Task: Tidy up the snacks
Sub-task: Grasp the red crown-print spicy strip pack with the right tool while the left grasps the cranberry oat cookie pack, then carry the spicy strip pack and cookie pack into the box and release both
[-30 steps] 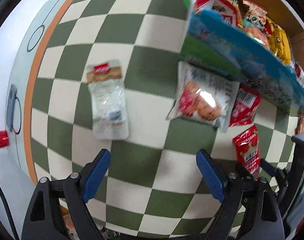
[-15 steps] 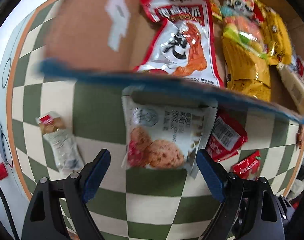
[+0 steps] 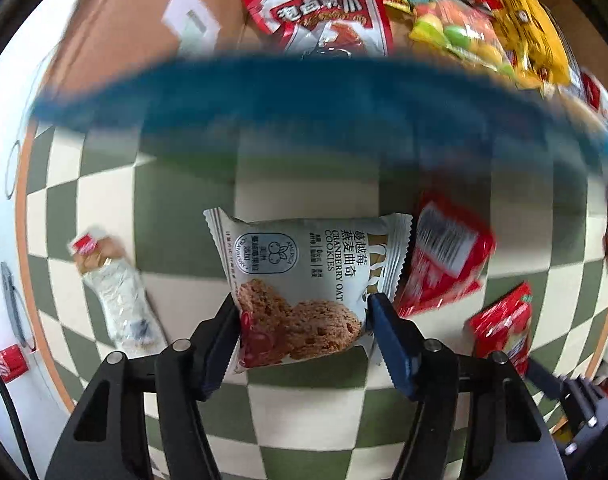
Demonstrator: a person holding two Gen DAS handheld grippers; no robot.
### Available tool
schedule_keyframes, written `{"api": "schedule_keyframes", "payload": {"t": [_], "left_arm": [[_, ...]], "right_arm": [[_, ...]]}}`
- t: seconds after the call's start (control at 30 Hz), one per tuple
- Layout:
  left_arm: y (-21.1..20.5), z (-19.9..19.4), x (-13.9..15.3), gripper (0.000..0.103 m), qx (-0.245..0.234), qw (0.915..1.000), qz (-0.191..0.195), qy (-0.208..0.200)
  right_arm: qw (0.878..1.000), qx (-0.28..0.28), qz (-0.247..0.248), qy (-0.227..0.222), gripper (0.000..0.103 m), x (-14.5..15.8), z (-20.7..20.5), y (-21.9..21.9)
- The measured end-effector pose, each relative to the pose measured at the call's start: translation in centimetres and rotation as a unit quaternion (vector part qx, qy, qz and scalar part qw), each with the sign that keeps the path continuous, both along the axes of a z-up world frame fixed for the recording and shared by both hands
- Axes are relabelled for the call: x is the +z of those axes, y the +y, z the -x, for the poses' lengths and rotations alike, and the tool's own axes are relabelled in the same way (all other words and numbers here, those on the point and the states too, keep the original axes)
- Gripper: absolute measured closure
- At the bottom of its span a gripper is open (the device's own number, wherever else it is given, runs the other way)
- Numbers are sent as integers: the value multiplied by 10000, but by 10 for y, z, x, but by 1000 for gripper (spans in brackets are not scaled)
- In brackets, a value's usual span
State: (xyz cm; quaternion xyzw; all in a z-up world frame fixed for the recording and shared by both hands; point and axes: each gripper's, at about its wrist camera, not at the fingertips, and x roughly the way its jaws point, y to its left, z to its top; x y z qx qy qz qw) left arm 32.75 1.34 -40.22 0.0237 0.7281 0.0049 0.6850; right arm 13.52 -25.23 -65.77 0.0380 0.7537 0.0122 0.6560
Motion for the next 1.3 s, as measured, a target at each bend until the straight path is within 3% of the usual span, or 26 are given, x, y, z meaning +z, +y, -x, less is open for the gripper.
{"api": "schedule_keyframes", "payload": {"t": [0.2, 0.4, 0.63, 0.97, 1.13, 1.3], "left_arm": [[-6, 45, 2, 42, -145, 9998, -90, 53], [-10, 57, 6, 42, -118, 9999, 32, 84], [-31, 67, 58, 42, -190, 9992, 206, -287], [-25, 48, 173, 43, -207, 9893, 922, -1115], [-20, 6, 196, 42, -213, 9834, 1231, -1314], [-27, -44, 215, 42, -268, 9816, 1235, -1429]], "right_arm": [[9976, -484, -467, 142, 48, 0, 4, -12], [9976, -445, -523, -14, 51, 8, 8, -13], [9957, -490, -766, -198, 52, 31, 14, -16], [9853, -528, -1379, -856, 52, 120, 16, -41], [9769, -600, -1616, -1263, 52, 174, -1, -54], [9676, -680, -1733, -1703, 52, 216, -35, -72]]}}
